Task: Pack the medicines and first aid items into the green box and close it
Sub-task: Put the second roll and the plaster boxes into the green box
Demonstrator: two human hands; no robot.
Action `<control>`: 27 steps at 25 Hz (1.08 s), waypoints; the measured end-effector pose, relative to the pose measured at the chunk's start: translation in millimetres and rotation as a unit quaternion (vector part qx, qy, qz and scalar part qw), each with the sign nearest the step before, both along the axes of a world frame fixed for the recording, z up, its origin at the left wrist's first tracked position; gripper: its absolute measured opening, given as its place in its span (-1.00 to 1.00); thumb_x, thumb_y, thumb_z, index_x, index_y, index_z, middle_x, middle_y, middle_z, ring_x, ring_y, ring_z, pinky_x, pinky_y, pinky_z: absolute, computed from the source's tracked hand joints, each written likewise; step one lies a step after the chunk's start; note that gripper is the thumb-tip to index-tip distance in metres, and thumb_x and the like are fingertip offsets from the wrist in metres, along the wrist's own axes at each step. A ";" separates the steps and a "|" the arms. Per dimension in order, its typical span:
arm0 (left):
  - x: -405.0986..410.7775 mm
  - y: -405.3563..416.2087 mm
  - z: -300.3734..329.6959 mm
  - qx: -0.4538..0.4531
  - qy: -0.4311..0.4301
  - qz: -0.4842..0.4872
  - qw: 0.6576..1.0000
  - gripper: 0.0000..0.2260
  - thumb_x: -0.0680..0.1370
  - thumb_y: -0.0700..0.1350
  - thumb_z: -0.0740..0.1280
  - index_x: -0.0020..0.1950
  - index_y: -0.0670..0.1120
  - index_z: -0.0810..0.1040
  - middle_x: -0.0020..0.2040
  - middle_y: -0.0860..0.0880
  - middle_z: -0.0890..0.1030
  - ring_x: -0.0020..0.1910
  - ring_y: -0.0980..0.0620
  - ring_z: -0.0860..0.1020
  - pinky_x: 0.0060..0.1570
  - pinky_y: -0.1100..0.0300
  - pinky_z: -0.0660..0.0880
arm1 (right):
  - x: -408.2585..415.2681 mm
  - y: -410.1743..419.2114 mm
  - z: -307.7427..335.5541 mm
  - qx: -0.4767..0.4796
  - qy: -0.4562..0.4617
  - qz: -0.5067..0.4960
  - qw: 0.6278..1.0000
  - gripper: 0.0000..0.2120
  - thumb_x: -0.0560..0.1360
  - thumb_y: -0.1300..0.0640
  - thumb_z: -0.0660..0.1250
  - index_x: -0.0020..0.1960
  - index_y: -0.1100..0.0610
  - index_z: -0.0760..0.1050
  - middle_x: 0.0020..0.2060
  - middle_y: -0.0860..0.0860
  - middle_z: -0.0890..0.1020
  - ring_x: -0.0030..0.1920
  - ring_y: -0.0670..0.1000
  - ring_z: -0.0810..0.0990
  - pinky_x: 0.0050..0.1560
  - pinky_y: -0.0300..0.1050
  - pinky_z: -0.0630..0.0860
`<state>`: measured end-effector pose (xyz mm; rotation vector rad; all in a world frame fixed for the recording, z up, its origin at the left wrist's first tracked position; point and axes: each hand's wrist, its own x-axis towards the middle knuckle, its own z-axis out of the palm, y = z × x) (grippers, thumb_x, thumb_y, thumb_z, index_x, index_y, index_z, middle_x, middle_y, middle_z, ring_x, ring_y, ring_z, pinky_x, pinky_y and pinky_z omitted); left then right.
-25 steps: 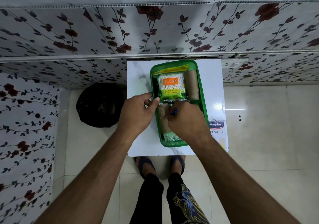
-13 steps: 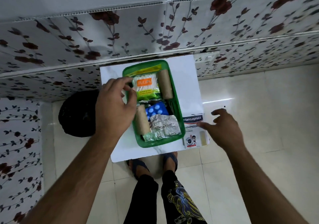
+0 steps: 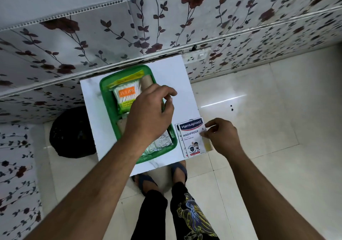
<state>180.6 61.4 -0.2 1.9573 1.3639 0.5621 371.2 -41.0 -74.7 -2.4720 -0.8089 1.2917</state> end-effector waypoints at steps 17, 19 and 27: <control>-83.8 37.8 7.5 -0.126 -0.013 0.235 0.964 -0.64 0.48 -0.26 0.42 0.19 0.09 0.53 0.12 -0.03 0.56 -0.02 0.05 0.59 -0.03 0.16 0.54 | -23.4 55.2 64.4 0.104 0.014 -0.022 0.994 -0.83 0.43 0.10 0.47 0.01 0.04 0.59 -0.19 -0.04 0.65 -0.16 -0.04 0.64 -0.28 -0.21 0.40; -79.6 42.4 0.4 -0.087 0.073 0.219 0.969 -0.61 0.48 -0.26 0.42 0.29 -0.03 0.52 0.10 -0.03 0.45 -0.01 0.06 0.47 0.01 0.34 0.34 | -18.9 35.9 40.1 0.017 -0.024 0.045 0.999 -0.68 0.41 0.03 0.48 0.13 0.02 0.52 -0.08 -0.02 0.63 -0.04 0.04 0.62 -0.22 -0.15 0.41; -92.4 30.7 -10.4 0.077 0.323 0.110 0.937 -0.59 0.47 0.10 0.39 0.28 -0.02 0.55 0.25 -0.11 0.46 0.22 -0.20 0.34 0.14 -0.11 0.30 | -28.0 8.7 5.0 -0.053 -0.090 0.134 0.985 -0.44 0.34 -0.06 0.50 0.27 -0.05 0.40 0.06 -0.02 0.62 -0.02 0.07 0.63 -0.08 -0.01 0.55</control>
